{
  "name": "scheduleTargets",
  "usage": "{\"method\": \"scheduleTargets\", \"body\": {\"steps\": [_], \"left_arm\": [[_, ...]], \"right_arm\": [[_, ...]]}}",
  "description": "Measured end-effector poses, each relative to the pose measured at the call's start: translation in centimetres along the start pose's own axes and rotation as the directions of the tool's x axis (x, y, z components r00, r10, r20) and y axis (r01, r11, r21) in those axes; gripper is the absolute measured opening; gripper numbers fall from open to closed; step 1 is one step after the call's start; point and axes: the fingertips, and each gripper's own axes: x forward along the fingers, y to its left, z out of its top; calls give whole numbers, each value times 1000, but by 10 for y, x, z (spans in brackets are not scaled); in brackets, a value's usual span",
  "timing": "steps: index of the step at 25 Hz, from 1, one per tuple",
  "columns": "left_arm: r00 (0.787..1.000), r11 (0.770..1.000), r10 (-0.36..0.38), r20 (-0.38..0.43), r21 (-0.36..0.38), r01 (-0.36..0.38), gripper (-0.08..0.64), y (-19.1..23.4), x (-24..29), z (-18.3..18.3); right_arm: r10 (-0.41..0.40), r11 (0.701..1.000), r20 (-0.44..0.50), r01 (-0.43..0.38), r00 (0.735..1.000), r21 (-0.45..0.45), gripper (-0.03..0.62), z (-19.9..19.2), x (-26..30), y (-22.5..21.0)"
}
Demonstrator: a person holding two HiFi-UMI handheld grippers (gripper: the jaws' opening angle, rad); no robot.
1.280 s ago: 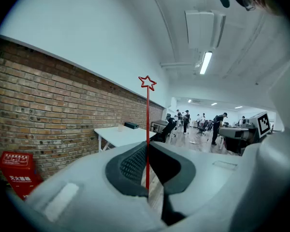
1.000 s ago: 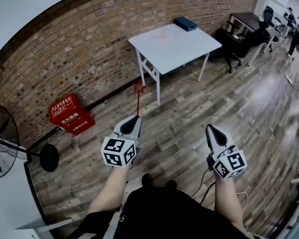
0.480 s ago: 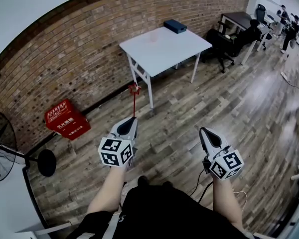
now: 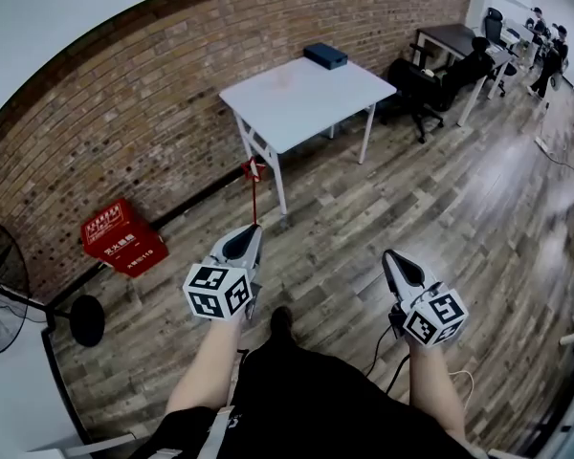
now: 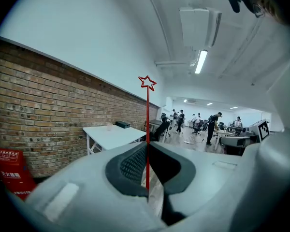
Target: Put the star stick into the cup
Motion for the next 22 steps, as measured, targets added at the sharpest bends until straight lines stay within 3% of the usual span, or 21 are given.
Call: {"method": "scheduleTargets", "body": {"steps": [8, 22], "left_arm": [[999, 999, -42, 6, -8, 42, 15, 10, 53, 8], [998, 997, -60, 16, -43, 61, 15, 97, 154, 42]], "right_arm": [[-21, 1000, -5, 21, 1000, 1, 0, 9, 33, -29], [-19, 1000, -58, 18, 998, -14, 0, 26, 159, -75]]}}
